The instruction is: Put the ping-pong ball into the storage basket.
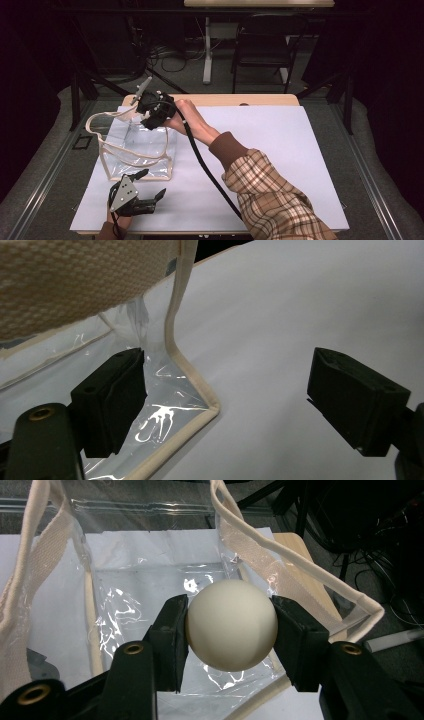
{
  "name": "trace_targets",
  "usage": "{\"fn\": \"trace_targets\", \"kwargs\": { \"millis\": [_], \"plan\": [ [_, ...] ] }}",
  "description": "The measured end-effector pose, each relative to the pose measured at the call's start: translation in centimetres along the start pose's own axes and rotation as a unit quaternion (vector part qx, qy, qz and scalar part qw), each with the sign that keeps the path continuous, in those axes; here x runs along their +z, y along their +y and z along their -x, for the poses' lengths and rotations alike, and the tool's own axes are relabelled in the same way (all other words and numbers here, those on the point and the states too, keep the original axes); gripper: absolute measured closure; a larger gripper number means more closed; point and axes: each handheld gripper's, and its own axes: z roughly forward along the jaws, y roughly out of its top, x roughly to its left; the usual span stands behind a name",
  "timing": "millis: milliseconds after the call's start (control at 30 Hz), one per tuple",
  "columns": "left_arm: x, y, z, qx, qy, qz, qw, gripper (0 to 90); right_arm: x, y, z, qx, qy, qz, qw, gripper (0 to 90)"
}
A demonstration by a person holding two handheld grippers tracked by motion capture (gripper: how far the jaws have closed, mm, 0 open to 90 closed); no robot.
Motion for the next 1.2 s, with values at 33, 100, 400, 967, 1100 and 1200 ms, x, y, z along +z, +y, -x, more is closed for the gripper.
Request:
{"fn": "trace_targets", "kwargs": {
  "millis": [33, 100, 400, 967, 1100, 1200],
  "plan": [
    [0.0, 0.0, 0.0, 0.0, 0.0, 0.0, 1.0, 15.9, 0.1, 0.0, -0.1, -0.001, 0.0, -0.003, 1.0, 51.1],
    [0.0, 0.0, 0.0, 0.0, 0.0, 0.0, 1.0, 15.9, 0.2, 0.1, -0.2, 0.0, 0.002, -0.004, 1.0, 51.1],
    [0.0, 0.0, 0.0, 0.0, 0.0, 0.0, 1.0, 15.9, 0.9, 0.3, -0.5, -0.009, 0.008, -0.016, 0.9998, 51.0],
    [0.0, 0.0, 0.0, 0.0, 0.001, 0.001, 1.0, 15.9, 2.2, 0.2, -0.9, -0.007, 0.018, -0.04, 0.999, 51.0],
    [0.0, 0.0, 0.0, 0.0, 0.0, 0.001, 1.0, 15.9, 2.4, 0.2, -1.0, -0.008, 0.02, -0.047, 0.9986, 50.9],
    [0.0, 0.0, -0.1, 0.002, 0.0, 0.0, 1.0, 15.9, 2.7, 0.1, -0.9, -0.008, 0.023, -0.051, 0.9984, 50.9]
  ]
}}
